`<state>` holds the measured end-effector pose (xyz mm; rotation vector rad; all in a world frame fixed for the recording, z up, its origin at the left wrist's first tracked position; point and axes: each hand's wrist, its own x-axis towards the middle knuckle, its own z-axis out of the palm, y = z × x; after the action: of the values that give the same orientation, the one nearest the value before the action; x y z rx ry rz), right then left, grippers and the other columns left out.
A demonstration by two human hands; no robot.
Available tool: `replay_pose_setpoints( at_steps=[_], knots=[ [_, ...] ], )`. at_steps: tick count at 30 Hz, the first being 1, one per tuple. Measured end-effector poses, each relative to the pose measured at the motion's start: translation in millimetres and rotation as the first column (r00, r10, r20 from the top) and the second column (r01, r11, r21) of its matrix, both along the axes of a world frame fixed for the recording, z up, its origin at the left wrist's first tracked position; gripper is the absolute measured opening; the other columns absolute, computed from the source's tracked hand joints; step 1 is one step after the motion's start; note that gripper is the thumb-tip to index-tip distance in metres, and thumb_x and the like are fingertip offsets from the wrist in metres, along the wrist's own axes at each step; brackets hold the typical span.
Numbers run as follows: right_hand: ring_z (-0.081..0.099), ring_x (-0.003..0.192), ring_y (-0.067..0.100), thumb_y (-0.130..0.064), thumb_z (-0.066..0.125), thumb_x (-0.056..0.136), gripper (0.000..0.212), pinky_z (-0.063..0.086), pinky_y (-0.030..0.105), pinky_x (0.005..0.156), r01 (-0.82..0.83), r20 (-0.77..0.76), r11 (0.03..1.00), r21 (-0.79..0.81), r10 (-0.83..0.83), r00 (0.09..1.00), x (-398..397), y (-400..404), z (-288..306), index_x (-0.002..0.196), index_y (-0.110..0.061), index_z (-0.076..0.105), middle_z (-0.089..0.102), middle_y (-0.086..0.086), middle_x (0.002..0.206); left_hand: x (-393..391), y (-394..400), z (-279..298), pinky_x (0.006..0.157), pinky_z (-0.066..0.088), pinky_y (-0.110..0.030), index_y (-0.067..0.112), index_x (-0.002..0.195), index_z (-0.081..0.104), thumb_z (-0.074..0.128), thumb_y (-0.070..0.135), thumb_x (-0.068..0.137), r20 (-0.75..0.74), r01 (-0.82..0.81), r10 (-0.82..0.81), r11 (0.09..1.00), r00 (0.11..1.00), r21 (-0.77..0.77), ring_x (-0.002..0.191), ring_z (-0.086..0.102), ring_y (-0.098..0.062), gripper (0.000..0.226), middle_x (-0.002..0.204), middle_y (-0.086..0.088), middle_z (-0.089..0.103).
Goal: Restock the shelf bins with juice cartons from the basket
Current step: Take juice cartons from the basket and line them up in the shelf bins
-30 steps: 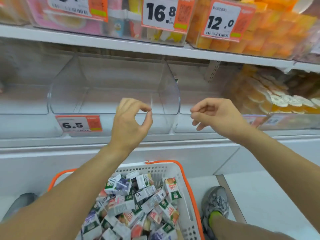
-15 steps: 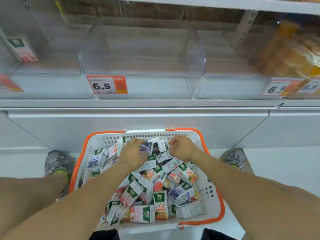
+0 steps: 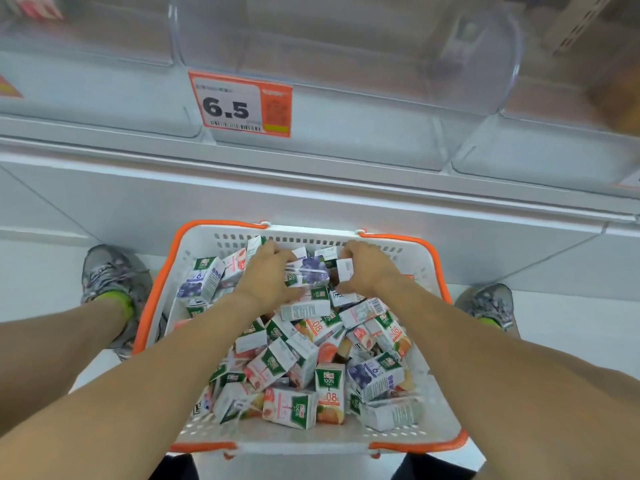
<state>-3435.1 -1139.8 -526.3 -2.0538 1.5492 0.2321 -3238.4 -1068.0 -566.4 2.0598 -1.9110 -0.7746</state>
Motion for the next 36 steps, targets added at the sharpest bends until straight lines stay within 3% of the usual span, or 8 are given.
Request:
replay_pose_setpoints(
  at_steps=[7, 13, 16, 20, 25, 29, 32, 36],
  knots=[
    [0.057, 0.082, 0.02, -0.017, 0.08, 0.074, 0.025, 0.042, 0.026, 0.067, 0.26, 0.166, 0.965, -0.041, -0.25, 0.954, -17.1, 6.2, 11.8, 0.088, -0.015, 0.059, 0.062, 0.002, 0.093, -11.6, 7.7, 35.9, 0.059, 0.046, -0.02, 0.021, 0.107, 0.053, 0.089, 0.032, 0.067, -0.315, -0.145, 0.153, 0.988, 0.937, 0.048, 0.08, 0.06, -0.016, 0.055, 0.095, 0.007, 0.057],
    [0.064, 0.077, 0.015, 0.009, 0.074, 0.07, 0.032, 0.05, 0.018, 0.048, 0.402, 0.343, 0.905, 0.137, -0.425, 0.838, -46.1, 10.1, 24.8, 0.091, -0.013, 0.068, 0.067, 0.003, 0.112, -14.2, 16.0, 70.4, 0.083, 0.059, -0.052, 0.014, 0.113, 0.067, 0.088, 0.024, 0.069, -0.733, -0.305, 0.419, 0.905, 0.535, 0.295, 0.085, 0.07, -0.03, 0.049, 0.113, -0.021, 0.069],
    [0.065, 0.098, 0.023, 0.008, 0.07, 0.076, 0.049, 0.062, 0.033, 0.073, 0.323, 0.297, 0.922, 0.214, -0.376, 0.878, -51.7, 16.0, 22.0, 0.12, -0.014, 0.066, 0.059, 0.008, 0.132, -9.9, 17.8, 84.6, 0.083, 0.06, -0.049, 0.006, 0.123, 0.059, 0.084, 0.015, 0.073, -0.759, -0.298, 0.499, 0.865, 0.418, 0.405, 0.088, 0.072, -0.04, 0.057, 0.129, -0.02, 0.06],
    [0.066, 0.097, 0.027, -0.03, 0.08, 0.081, 0.057, 0.06, 0.037, 0.077, 0.343, 0.263, 0.903, 0.261, -0.408, 0.874, -44.0, 21.5, 11.4, 0.129, -0.018, 0.053, 0.048, 0.0, 0.121, -8.8, 21.6, 95.8, 0.079, 0.061, -0.046, 0.013, 0.122, 0.057, 0.08, 0.007, 0.081, -0.64, -0.274, 0.437, 0.898, 0.632, 0.343, 0.076, 0.075, -0.035, 0.048, 0.13, 0.001, 0.049],
    [0.064, 0.089, 0.019, -0.015, 0.072, 0.085, 0.029, 0.051, 0.024, 0.073, 0.327, 0.238, 0.945, 0.026, -0.324, 0.916, -39.3, 15.3, 7.7, 0.112, -0.015, 0.062, 0.063, 0.007, 0.127, 8.6, 21.2, 125.1, 0.045, 0.051, -0.025, 0.031, 0.116, 0.053, 0.079, 0.022, 0.083, -0.416, -0.063, 0.156, 0.971, 0.896, 0.229, 0.06, 0.073, -0.022, 0.043, 0.087, -0.013, 0.07],
    [0.066, 0.099, 0.018, -0.011, 0.08, 0.078, 0.029, 0.055, 0.027, 0.084, 0.309, 0.435, 0.943, 0.121, -0.331, 0.838, -32.6, 1.6, 48.0, 0.104, -0.011, 0.068, 0.065, 0.004, 0.119, 34.4, 11.1, 165.9, 0.06, 0.06, -0.031, 0.028, 0.104, 0.06, 0.086, 0.045, 0.07, -0.294, 0.073, -0.008, 0.975, 0.956, 0.212, 0.058, 0.074, -0.022, 0.046, 0.082, -0.013, 0.074],
    [0.067, 0.069, 0.005, -0.005, 0.08, 0.076, 0.034, 0.053, 0.018, 0.056, 0.299, 0.559, 0.94, 0.166, -0.34, 0.756, -25.5, 0.1, 94.5, 0.107, -0.012, 0.066, 0.066, -0.005, 0.085, 56.0, 4.4, 196.9, 0.059, 0.06, -0.032, 0.029, 0.101, 0.063, 0.081, 0.065, 0.061, -0.174, 0.131, -0.091, 0.962, 0.981, 0.239, 0.052, 0.071, -0.025, 0.057, 0.062, -0.011, 0.072],
    [0.065, 0.062, 0.016, 0.005, 0.077, 0.077, 0.049, 0.051, 0.027, 0.057, 0.216, 0.731, 0.951, 0.22, -0.307, 0.61, -15.6, 6.2, 153.6, 0.12, -0.01, 0.056, 0.07, 0.001, 0.074, 78.8, 3.2, 220.5, 0.062, 0.06, -0.032, 0.026, 0.091, 0.068, 0.076, 0.062, 0.069, -0.187, 0.106, -0.086, 0.989, 0.979, 0.102, 0.05, 0.069, -0.019, 0.043, 0.057, -0.002, 0.069]
  ],
)
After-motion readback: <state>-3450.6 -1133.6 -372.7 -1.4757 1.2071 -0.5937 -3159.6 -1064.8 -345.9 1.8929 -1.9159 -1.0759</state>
